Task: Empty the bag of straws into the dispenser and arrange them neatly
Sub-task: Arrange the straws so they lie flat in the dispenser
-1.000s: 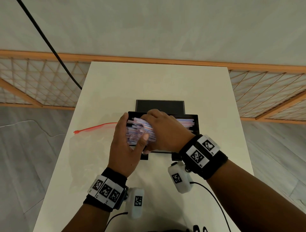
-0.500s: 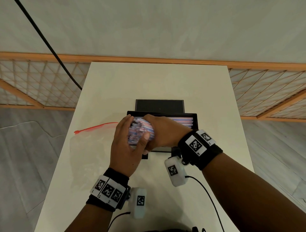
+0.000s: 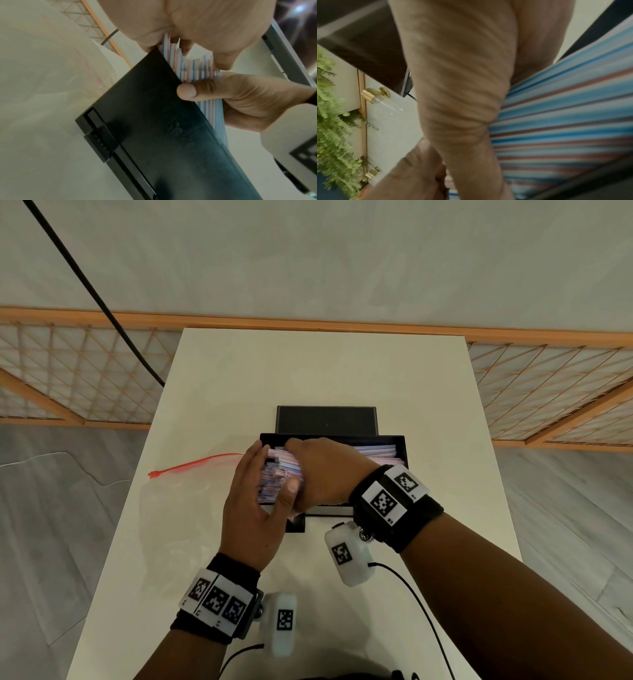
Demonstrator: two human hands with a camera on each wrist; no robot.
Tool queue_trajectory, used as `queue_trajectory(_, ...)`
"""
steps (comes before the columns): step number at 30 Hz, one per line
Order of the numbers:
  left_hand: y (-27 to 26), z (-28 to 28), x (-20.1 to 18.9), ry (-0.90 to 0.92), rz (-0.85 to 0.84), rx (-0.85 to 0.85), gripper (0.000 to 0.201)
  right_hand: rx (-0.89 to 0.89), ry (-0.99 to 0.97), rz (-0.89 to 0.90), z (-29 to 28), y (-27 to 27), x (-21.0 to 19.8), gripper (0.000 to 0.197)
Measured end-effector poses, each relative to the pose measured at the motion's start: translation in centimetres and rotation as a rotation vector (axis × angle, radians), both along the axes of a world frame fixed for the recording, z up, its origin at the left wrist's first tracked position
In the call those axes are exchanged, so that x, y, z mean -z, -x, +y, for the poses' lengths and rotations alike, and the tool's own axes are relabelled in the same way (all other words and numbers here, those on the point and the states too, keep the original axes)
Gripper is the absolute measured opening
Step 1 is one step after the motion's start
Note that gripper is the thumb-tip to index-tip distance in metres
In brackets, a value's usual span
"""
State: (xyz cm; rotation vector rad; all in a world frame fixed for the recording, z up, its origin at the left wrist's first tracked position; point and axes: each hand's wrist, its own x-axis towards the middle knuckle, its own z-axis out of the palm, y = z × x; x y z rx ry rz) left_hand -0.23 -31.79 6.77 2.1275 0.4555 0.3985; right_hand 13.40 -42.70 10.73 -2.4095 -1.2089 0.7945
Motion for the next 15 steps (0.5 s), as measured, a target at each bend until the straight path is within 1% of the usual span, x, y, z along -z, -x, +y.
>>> queue_trajectory(5,0.07,0.02,-0.38,0.028,0.025,-0.005,0.086,-0.013,0.009,0.076,-0.04,-0.14,-0.15,0.069)
queue_trajectory(9,0.28,0.25,-0.64,0.066,0.040,-0.015,0.085,-0.036,0.035,0.048,0.24,-0.29,-0.29,0.074)
queue_trajectory(13,0.29,0.44,-0.85,0.147,0.010,-0.022,0.087,-0.031,0.011,0.093,0.32,-0.22,-0.23,0.074)
queue_trajectory(15,0.31,0.44,-0.76,0.159,-0.003,-0.010,0.085,-0.031,0.011,0.120,0.35,-0.22,-0.25,0.072)
